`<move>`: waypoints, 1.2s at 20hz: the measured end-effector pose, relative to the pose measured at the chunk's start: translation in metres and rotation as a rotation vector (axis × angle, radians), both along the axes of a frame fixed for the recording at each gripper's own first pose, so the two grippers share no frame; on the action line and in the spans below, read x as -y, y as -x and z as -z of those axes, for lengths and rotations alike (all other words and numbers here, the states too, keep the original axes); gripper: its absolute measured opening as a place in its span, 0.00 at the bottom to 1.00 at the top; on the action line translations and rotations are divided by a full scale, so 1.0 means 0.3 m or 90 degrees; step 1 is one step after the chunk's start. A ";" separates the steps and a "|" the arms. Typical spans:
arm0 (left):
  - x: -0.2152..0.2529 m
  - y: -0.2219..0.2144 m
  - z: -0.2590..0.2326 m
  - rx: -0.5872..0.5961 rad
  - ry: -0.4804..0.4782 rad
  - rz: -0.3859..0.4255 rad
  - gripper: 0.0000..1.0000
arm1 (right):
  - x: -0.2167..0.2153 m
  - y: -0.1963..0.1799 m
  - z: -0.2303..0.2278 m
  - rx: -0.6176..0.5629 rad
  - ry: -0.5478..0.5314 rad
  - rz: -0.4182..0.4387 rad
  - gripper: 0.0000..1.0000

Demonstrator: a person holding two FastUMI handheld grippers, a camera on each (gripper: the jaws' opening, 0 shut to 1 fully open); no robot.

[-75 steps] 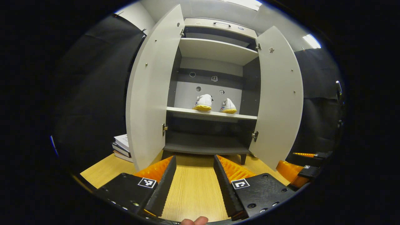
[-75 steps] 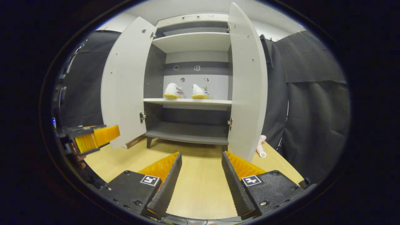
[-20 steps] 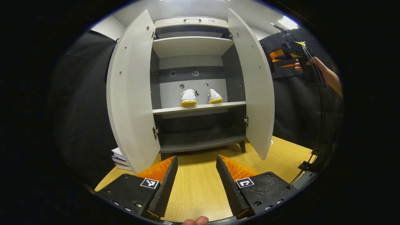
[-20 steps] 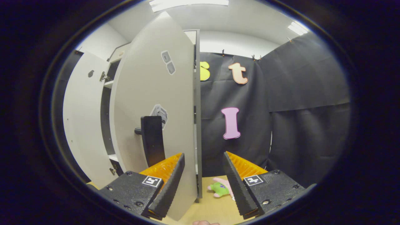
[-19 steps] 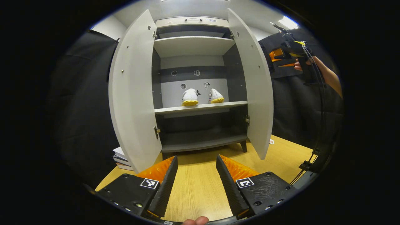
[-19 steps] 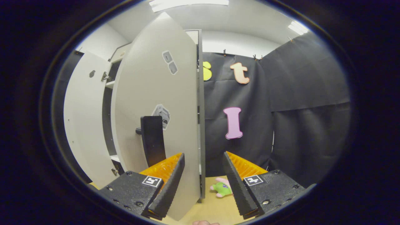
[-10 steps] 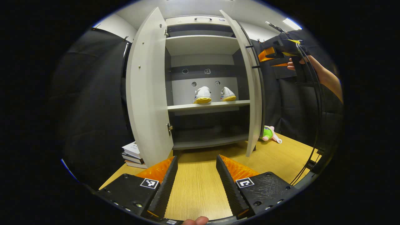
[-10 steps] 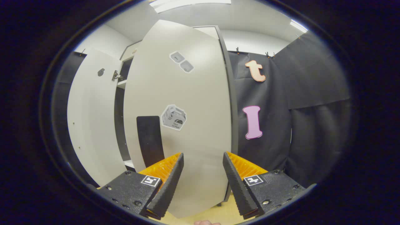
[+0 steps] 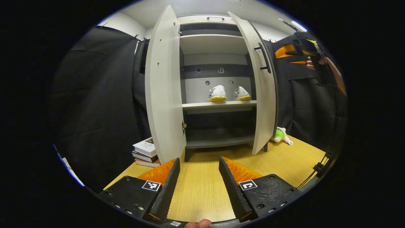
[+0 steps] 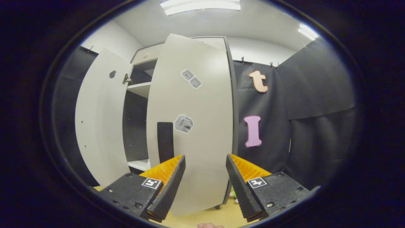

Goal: Grab one shoe with the right hand and put it into the shoe cabinet, grab the other shoe with the left hand and put it into the shoe cabinet; then close the right door with the right hand and the left door with the left hand.

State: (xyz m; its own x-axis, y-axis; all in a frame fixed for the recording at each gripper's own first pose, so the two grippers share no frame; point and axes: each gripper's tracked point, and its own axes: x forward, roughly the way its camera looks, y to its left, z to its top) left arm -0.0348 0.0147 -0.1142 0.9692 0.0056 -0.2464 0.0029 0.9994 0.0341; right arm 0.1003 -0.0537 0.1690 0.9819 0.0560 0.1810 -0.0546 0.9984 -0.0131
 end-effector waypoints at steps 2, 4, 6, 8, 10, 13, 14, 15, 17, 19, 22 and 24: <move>-0.012 0.002 0.000 0.004 0.001 -0.008 0.75 | -0.010 0.062 0.063 -0.002 0.005 -0.001 0.84; -0.020 0.001 0.002 0.003 0.003 -0.013 0.75 | -0.025 0.121 0.144 -0.009 0.012 0.002 0.82; -0.025 0.002 -0.009 0.003 0.014 -0.017 0.75 | -0.049 0.177 0.231 -0.014 0.015 0.006 0.84; -0.034 -0.005 -0.037 0.007 0.033 -0.024 0.76 | -0.072 0.234 0.333 -0.024 0.022 0.014 0.82; -0.055 -0.018 -0.084 0.023 0.047 -0.035 0.75 | -0.094 0.283 0.417 -0.028 0.028 0.025 0.85; -0.092 -0.038 -0.156 0.047 0.058 -0.047 0.75 | -0.125 0.353 0.533 -0.026 0.003 0.040 0.85; -0.103 -0.044 -0.177 0.049 0.058 -0.050 0.75 | -0.143 0.362 0.566 -0.026 0.001 0.043 0.85; -0.114 -0.047 -0.189 0.050 0.057 -0.053 0.76 | -0.143 0.371 0.594 -0.030 0.005 0.050 0.85; -0.147 -0.052 -0.236 0.062 0.050 -0.065 0.76 | -0.156 0.372 0.637 -0.040 0.016 0.045 0.87; -0.187 -0.048 -0.296 0.073 0.049 -0.077 0.76 | -0.141 0.365 0.651 -0.050 0.019 0.046 0.87; -0.306 -0.052 -0.416 0.092 0.058 -0.111 0.77 | -0.111 0.359 0.663 -0.058 -0.002 0.049 0.87; -0.419 -0.062 -0.471 0.097 0.059 -0.143 0.79 | -0.096 0.344 0.673 -0.066 -0.018 0.049 0.87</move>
